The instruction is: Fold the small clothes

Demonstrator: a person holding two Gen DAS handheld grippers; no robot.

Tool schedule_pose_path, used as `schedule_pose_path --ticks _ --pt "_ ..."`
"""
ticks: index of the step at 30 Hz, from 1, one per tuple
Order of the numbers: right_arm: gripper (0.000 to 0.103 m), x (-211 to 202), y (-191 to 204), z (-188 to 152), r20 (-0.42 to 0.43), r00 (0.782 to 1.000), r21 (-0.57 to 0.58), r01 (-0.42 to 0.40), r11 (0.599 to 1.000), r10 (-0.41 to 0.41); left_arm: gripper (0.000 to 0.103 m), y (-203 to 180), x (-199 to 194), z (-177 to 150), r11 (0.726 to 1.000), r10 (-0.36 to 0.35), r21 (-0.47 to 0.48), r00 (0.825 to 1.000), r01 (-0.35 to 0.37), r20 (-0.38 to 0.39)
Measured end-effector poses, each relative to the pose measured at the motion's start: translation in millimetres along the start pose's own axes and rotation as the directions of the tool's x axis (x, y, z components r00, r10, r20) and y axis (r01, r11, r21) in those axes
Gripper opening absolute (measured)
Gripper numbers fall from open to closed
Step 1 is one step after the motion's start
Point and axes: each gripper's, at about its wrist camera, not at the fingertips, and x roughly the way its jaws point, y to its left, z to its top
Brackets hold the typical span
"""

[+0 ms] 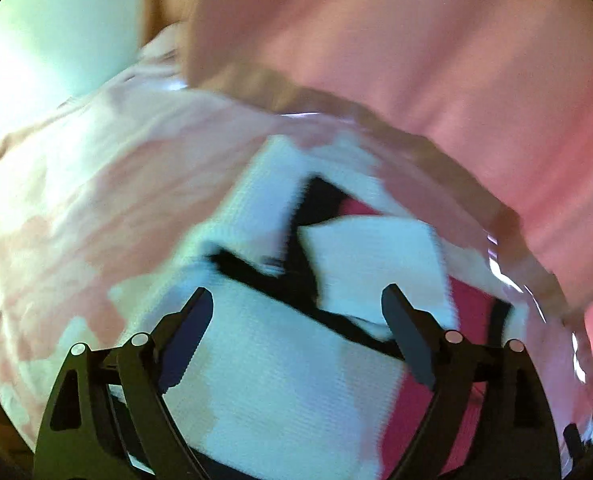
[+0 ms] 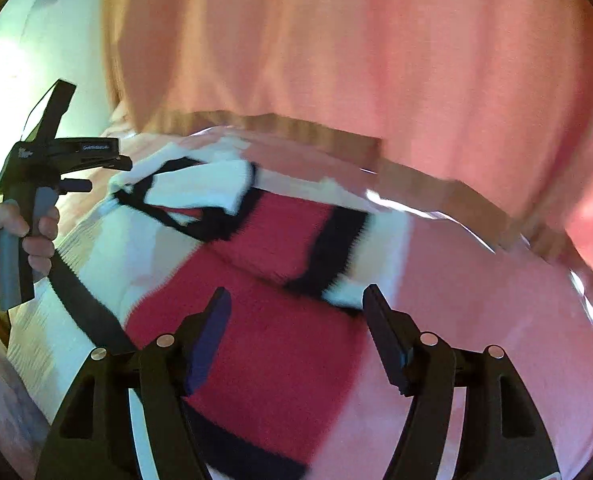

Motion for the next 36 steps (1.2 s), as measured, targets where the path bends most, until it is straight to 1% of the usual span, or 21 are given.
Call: schedule_pose_path --ticks 3,6,7,9,12,14,15,16,18,20,22,23,24,25,26,28,29,30,31,33,36 --pt "0.066 35.9 44.4 24.9 0.031 0.999 -0.145 -0.018 0.989 0.023 0.083 16.0 20.7 7.5 0.999 0.050 -0.004 0.998 -0.050 -0.027" --pt "0.063 81.7 86.2 45.4 0.041 0.999 -0.269 -0.014 0.963 0.026 0.077 26.5 41.5 15.7 0.999 0.039 -0.024 0.996 -0.041 -0.082" --pt "0.063 98.5 96.8 52.7 0.036 0.999 -0.286 -0.022 0.958 0.034 0.076 30.5 50.3 18.8 0.999 0.013 -0.042 0.994 -0.017 -0.112" --pt "0.062 125.4 111.4 65.1 0.019 0.998 -0.308 -0.047 0.950 0.055 0.074 38.6 61.3 21.3 0.998 0.003 -0.061 0.988 -0.013 -0.157" --pt "0.061 164.9 128.1 77.2 -0.042 0.996 -0.336 -0.093 0.937 0.083 0.071 45.3 73.2 21.8 0.996 0.044 -0.065 0.982 -0.057 -0.182" --pt "0.040 187.6 134.7 79.6 -0.082 0.993 -0.355 -0.108 0.929 0.084 0.071 45.3 76.2 24.5 0.995 0.083 -0.043 0.982 -0.091 -0.169" --pt "0.018 192.3 132.9 80.6 -0.105 0.990 -0.335 -0.129 0.933 0.100 0.070 45.0 76.8 26.6 0.994 0.102 -0.029 0.982 -0.107 -0.159" --pt "0.012 192.1 126.4 84.1 -0.105 0.988 -0.288 -0.143 0.947 0.117 0.069 46.8 77.7 27.7 0.992 0.115 -0.029 0.981 -0.121 -0.156" --pt "0.011 173.3 95.1 94.9 -0.053 0.982 -0.104 -0.187 0.977 0.182 0.069 54.4 82.2 28.8 0.989 0.119 -0.061 0.977 -0.131 -0.175" --pt "0.011 148.8 53.0 97.7 0.013 0.980 0.089 -0.198 0.976 0.198 0.069 61.3 88.9 27.8 0.988 0.105 -0.089 0.974 -0.125 -0.203" --pt "0.012 125.7 -6.5 84.5 0.053 0.982 0.328 -0.189 0.926 0.181 0.069 62.6 87.5 28.1 0.988 0.109 -0.084 0.974 -0.127 -0.198" --pt "0.012 120.4 -29.8 74.5 0.048 0.984 0.407 -0.175 0.896 0.170 0.069 60.3 87.0 28.2 0.988 0.119 -0.070 0.974 -0.134 -0.193" --pt "0.016 118.6 -52.8 59.9 0.014 0.991 0.462 -0.126 0.878 0.135 0.069 58.0 87.0 28.1 0.989 0.125 -0.060 0.974 -0.138 -0.189" --pt "0.019 121.8 -64.7 49.1 -0.026 0.993 0.472 -0.086 0.877 0.111 0.070 56.1 86.9 27.4 0.989 0.123 -0.054 0.974 -0.136 -0.189" --pt "0.019 129.8 -75.6 36.0 -0.099 0.991 0.467 -0.030 0.884 0.086 0.069 53.9 87.0 26.5 0.990 0.118 -0.054 0.973 -0.131 -0.197" --pt "0.019 138.7 -89.1 20.8 -0.164 0.980 0.487 -0.020 0.873 0.114 0.068 50.4 82.7 27.3 0.990 0.107 -0.066 0.976 -0.122 -0.192" --pt "0.019 139.9 -95.0 15.4 -0.166 0.976 0.513 -0.038 0.857 0.142 0.068 47.3 76.3 27.2 0.992 0.088 -0.074 0.978 -0.103 -0.189" --pt "0.025 137.0 -101.5 10.8 -0.156 0.973 0.536 -0.062 0.842 0.171 0.069 45.7 71.8 26.0 0.993 0.068 -0.079 0.980 -0.084 -0.185" --pt "0.038 132.8 -105.3 8.9 -0.145 0.972 0.544 -0.077 0.836 0.184 0.072 43.0 65.8 24.7 0.994 0.037 -0.090 0.983 -0.054 -0.182" --pt "0.055 127.9 -107.6 7.2 -0.120 0.973 0.539 -0.103 0.836 0.198 0.075 40.8 60.8 20.1 0.992 -0.023 -0.126 0.980 -0.002 -0.197" --pt "0.055 134.9 -109.7 10.3 -0.111 0.967 0.545 -0.133 0.828 0.228 0.075 40.3 67.8 16.5 0.981 -0.089 -0.190 0.971 0.047 -0.220"
